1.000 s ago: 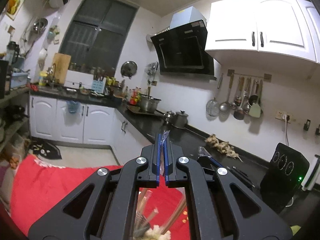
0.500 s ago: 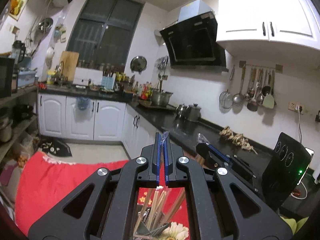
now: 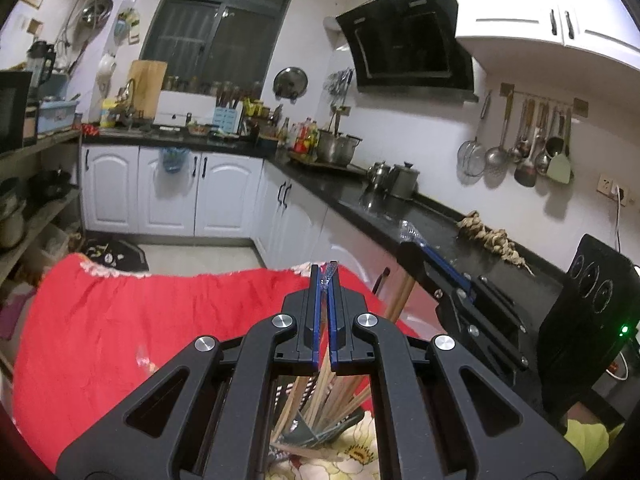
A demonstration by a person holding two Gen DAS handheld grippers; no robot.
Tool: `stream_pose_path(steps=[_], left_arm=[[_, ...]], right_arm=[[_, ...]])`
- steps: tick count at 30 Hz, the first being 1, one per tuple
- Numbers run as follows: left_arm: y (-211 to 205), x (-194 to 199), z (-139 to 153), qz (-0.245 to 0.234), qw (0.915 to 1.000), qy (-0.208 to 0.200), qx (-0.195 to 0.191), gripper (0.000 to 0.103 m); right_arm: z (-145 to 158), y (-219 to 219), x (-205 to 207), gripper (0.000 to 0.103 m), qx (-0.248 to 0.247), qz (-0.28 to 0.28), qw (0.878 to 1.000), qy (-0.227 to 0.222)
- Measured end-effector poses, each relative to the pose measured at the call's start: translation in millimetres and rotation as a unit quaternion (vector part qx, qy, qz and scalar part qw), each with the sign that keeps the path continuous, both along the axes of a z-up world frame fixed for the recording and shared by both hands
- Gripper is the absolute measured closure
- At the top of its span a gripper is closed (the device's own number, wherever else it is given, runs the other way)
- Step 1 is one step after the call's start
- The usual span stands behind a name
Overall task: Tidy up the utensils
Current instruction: 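Lift both held chopsticks up and carry them above the green caddy, then open both tools to drop the chopsticks into the caddy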
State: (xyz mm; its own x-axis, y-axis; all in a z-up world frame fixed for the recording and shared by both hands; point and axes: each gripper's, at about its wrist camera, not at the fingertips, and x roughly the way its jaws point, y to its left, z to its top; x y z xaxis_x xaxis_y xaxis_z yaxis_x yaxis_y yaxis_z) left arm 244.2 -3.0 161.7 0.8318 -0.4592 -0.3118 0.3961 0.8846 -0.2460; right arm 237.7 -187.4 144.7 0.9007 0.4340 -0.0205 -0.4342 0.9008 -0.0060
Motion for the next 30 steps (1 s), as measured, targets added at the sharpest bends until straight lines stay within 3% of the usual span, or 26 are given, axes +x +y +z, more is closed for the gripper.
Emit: stream_pose_path(steps=[7, 8, 11, 16, 26, 28, 30], left_arm=[[0, 6, -23, 0.002, 0.9997, 0.023, 0.003, 0.102], [2, 6, -26, 0.002, 0.9996, 0.026, 0.003, 0.102], [5, 6, -31, 0.006, 0.9994, 0.033, 0.000, 0.100], [11, -5, -32, 0.016, 0.9993, 0.032, -0.004, 0.071], [25, -42, -16, 0.052, 0.9986, 0.000, -0.007, 0.025], [27, -49, -14, 0.055, 0.9985, -0.001, -0.009, 0.012], [27, -59, -14, 0.060, 0.9982, -0.003, -0.003, 0.010]], right_arm=[[-16, 7, 7, 0.096, -0.011, -0.007, 0.999, 0.033], [-17, 6, 6, 0.091, -0.009, -0.009, 0.999, 0.037], [-21, -3, 3, 0.064, 0.010, -0.014, 0.998, 0.053], [-24, -19, -7, 0.063, 0.015, -0.028, 0.997, 0.067], [-31, -38, -38, 0.048, 0.000, -0.047, 0.995, 0.092], [-31, -41, -45, 0.046, -0.001, -0.048, 0.994, 0.094], [-32, -43, -56, 0.037, -0.002, -0.046, 0.994, 0.097]])
